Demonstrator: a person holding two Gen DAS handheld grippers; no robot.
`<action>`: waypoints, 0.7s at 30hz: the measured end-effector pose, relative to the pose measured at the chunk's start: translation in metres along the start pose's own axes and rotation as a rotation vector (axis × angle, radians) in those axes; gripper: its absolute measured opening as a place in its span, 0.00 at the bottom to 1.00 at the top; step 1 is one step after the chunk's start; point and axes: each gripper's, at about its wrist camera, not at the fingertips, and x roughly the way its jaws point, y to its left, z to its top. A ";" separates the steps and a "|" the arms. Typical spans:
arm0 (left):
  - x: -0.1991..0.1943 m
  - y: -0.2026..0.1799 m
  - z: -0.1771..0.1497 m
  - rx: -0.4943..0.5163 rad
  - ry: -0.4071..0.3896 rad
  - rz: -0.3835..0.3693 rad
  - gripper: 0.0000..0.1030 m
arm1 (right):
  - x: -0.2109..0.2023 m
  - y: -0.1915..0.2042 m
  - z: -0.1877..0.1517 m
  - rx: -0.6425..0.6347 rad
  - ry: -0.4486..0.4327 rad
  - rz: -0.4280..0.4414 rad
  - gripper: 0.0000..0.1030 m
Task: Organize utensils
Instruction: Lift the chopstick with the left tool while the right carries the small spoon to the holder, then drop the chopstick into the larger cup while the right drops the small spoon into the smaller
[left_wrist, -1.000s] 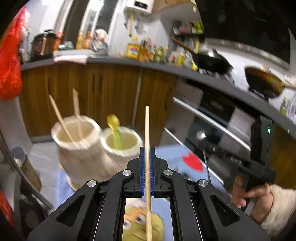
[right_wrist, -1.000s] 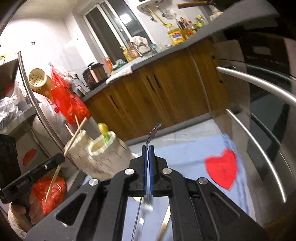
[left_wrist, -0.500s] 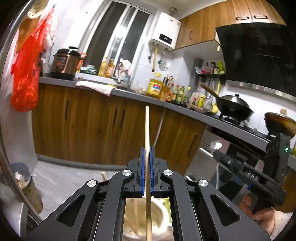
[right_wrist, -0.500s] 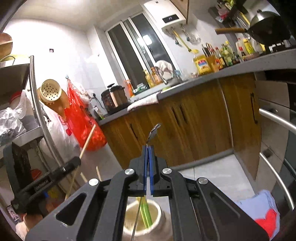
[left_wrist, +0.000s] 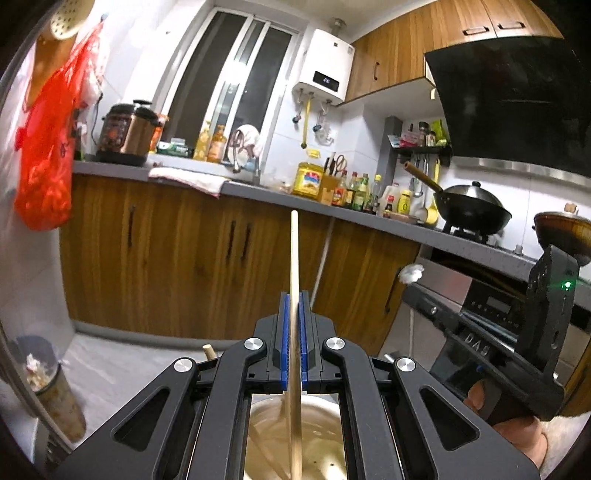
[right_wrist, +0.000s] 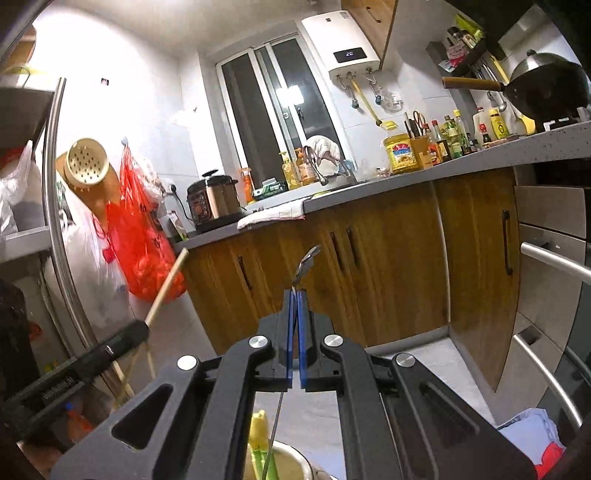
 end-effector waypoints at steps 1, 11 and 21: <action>-0.001 -0.001 0.000 0.008 0.000 -0.003 0.05 | 0.001 0.001 -0.002 -0.010 0.006 -0.001 0.02; -0.019 -0.015 -0.013 0.106 -0.007 -0.024 0.05 | -0.018 0.001 -0.014 -0.084 0.052 0.008 0.02; -0.032 -0.015 -0.019 0.133 0.106 -0.045 0.05 | -0.034 -0.007 -0.024 -0.058 0.138 0.071 0.02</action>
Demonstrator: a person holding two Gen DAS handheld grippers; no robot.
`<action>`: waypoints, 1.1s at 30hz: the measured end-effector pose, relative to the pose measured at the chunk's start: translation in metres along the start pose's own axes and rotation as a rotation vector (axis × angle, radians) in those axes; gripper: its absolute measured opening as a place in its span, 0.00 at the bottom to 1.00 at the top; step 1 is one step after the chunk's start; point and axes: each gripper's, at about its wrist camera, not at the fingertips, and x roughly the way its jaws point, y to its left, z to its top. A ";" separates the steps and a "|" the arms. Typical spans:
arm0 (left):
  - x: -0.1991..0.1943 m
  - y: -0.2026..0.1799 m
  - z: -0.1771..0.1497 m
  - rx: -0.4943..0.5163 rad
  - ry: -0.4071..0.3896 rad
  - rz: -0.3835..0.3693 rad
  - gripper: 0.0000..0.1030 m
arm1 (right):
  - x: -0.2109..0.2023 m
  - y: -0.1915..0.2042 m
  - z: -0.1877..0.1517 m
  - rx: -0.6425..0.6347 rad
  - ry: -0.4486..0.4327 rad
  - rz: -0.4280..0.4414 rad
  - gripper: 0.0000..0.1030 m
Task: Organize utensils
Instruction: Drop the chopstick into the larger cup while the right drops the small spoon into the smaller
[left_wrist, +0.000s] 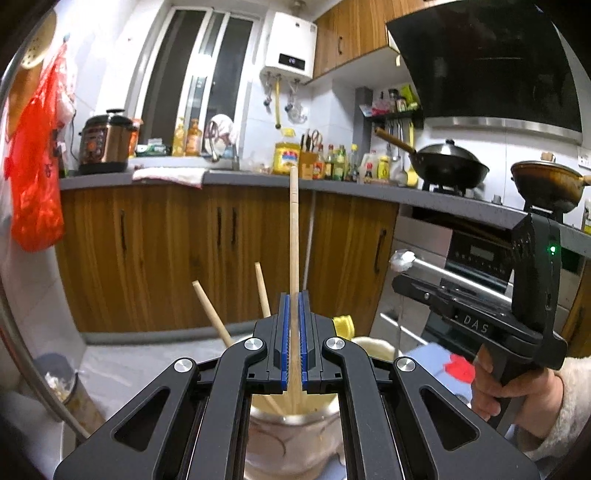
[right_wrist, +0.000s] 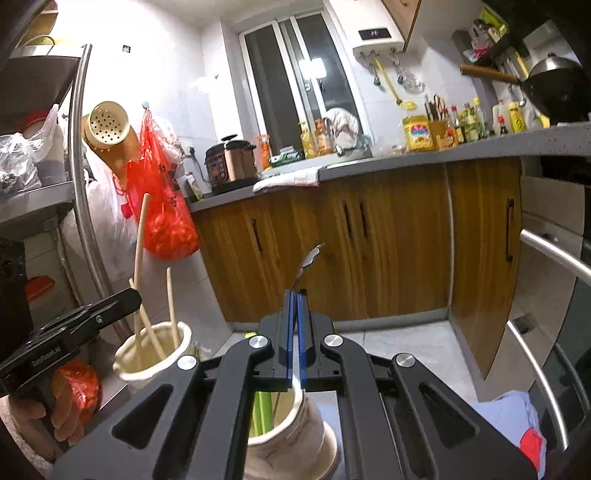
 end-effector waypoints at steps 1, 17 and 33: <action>0.001 0.000 -0.001 0.001 0.009 0.000 0.05 | 0.000 0.000 -0.002 0.001 0.008 0.004 0.02; 0.016 0.003 -0.010 -0.018 0.109 -0.010 0.05 | 0.000 0.017 -0.016 -0.110 0.095 0.021 0.02; 0.020 -0.003 -0.013 -0.004 0.123 -0.013 0.22 | 0.006 0.006 -0.012 -0.036 0.131 0.025 0.02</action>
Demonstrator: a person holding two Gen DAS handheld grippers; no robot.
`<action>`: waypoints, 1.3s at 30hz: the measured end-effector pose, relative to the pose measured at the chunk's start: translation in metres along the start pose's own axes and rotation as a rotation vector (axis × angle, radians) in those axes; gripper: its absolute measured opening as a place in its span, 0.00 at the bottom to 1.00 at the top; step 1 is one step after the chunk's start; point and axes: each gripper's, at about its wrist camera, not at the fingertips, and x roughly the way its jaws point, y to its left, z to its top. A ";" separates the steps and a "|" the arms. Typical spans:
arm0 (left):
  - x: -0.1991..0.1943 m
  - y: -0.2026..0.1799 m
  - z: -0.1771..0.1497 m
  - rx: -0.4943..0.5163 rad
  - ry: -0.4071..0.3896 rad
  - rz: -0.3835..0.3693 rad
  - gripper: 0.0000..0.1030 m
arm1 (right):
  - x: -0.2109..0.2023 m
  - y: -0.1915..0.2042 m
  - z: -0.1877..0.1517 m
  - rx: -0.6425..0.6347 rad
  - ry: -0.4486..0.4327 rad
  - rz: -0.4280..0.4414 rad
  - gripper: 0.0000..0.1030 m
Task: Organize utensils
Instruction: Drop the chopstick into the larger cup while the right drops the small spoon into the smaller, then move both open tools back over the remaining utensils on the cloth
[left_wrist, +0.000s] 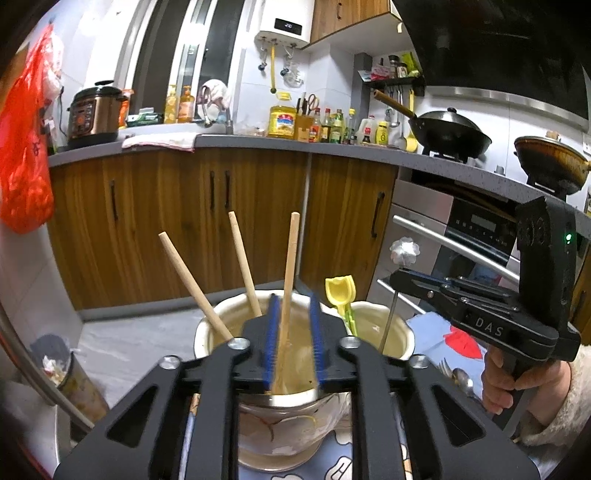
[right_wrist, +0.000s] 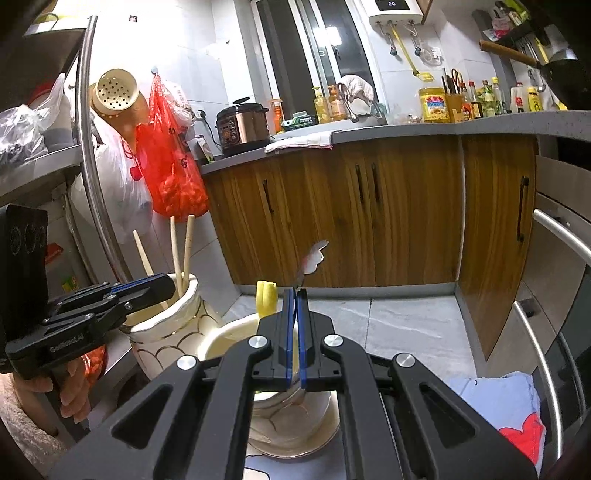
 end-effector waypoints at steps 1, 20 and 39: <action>-0.001 0.000 0.000 -0.003 -0.003 -0.001 0.23 | 0.001 -0.001 0.000 0.001 0.001 -0.002 0.02; -0.006 -0.008 0.005 0.023 -0.030 0.019 0.37 | 0.005 -0.011 0.003 0.067 0.036 0.002 0.34; -0.082 -0.072 0.009 0.080 0.040 0.126 0.90 | -0.143 0.002 0.004 0.047 -0.009 -0.009 0.94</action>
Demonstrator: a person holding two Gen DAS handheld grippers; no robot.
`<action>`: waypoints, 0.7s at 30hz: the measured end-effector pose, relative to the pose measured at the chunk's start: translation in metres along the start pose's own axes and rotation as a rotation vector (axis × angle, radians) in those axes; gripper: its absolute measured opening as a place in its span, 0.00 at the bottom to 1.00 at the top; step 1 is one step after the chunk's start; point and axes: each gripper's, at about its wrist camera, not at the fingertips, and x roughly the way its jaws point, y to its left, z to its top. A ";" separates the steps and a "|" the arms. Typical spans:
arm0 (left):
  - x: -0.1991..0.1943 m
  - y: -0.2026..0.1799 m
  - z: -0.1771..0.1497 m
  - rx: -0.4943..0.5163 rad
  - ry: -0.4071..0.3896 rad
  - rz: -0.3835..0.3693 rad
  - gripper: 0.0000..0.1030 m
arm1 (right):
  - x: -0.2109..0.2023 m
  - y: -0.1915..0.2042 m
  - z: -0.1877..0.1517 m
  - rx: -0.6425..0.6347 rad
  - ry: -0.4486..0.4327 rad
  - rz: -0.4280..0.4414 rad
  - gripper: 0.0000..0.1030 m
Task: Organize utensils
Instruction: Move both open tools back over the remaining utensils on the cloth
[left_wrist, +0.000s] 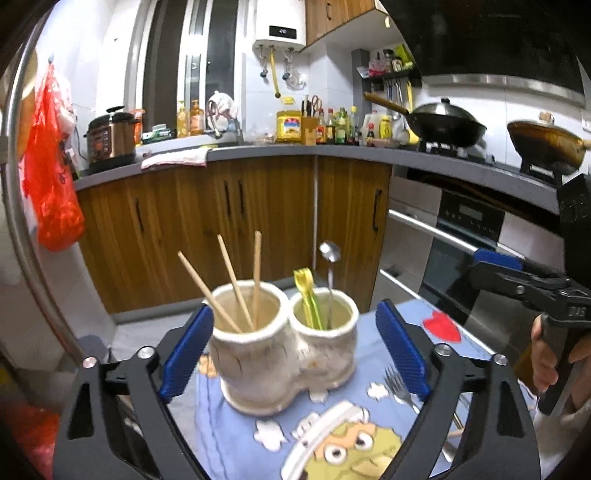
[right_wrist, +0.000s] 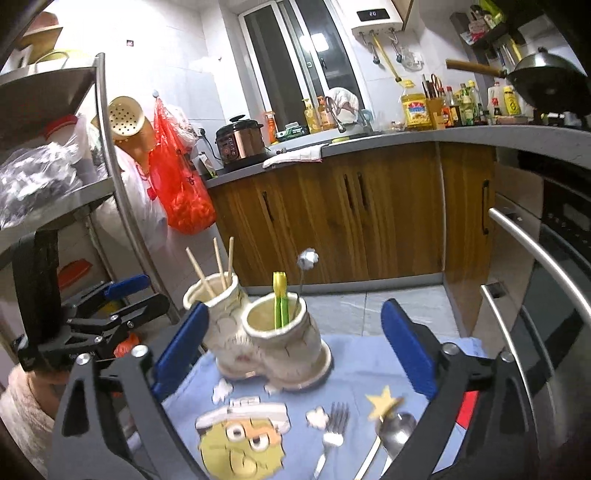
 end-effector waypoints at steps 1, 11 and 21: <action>-0.003 -0.004 -0.003 0.003 0.010 0.005 0.91 | -0.008 0.001 -0.006 -0.017 0.003 -0.017 0.95; -0.006 -0.041 -0.056 -0.074 0.156 -0.085 0.91 | -0.044 -0.019 -0.076 -0.091 0.170 -0.124 0.95; 0.025 -0.051 -0.097 -0.095 0.235 -0.114 0.91 | -0.046 -0.041 -0.129 -0.115 0.345 -0.156 0.93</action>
